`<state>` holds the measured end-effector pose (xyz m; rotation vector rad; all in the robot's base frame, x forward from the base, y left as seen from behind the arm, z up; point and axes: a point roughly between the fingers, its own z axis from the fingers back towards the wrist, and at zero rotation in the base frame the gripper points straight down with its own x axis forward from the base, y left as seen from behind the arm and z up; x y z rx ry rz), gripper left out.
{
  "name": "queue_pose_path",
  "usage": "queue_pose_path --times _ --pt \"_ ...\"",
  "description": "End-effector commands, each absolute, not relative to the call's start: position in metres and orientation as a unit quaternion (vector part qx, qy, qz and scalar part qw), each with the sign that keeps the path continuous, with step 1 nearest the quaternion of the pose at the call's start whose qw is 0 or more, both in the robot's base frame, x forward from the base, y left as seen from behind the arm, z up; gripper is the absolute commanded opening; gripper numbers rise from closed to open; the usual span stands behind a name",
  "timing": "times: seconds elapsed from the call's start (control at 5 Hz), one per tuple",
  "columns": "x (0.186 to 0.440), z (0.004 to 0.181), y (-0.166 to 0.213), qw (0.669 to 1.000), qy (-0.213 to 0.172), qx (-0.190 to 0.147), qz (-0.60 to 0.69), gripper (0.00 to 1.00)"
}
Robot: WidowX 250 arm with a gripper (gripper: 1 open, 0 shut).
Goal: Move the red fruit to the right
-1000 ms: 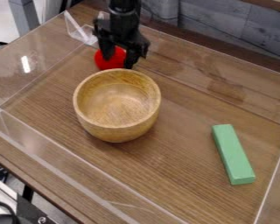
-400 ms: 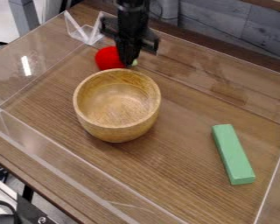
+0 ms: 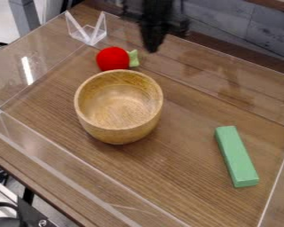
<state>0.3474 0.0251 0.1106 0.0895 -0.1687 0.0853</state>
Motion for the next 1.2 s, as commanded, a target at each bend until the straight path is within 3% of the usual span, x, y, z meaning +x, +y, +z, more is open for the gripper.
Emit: queue_pose_path --times 0.0,0.2,0.6,1.0 --pt "0.349 0.127 0.028 0.990 -0.125 0.045 0.046 1.00" --pt "0.345 0.117 0.039 0.990 -0.120 0.046 0.050 1.00" --pt "0.352 0.123 0.093 0.989 -0.121 0.055 0.067 1.00" --pt "0.353 0.098 0.114 0.990 -0.106 0.063 0.063 1.00"
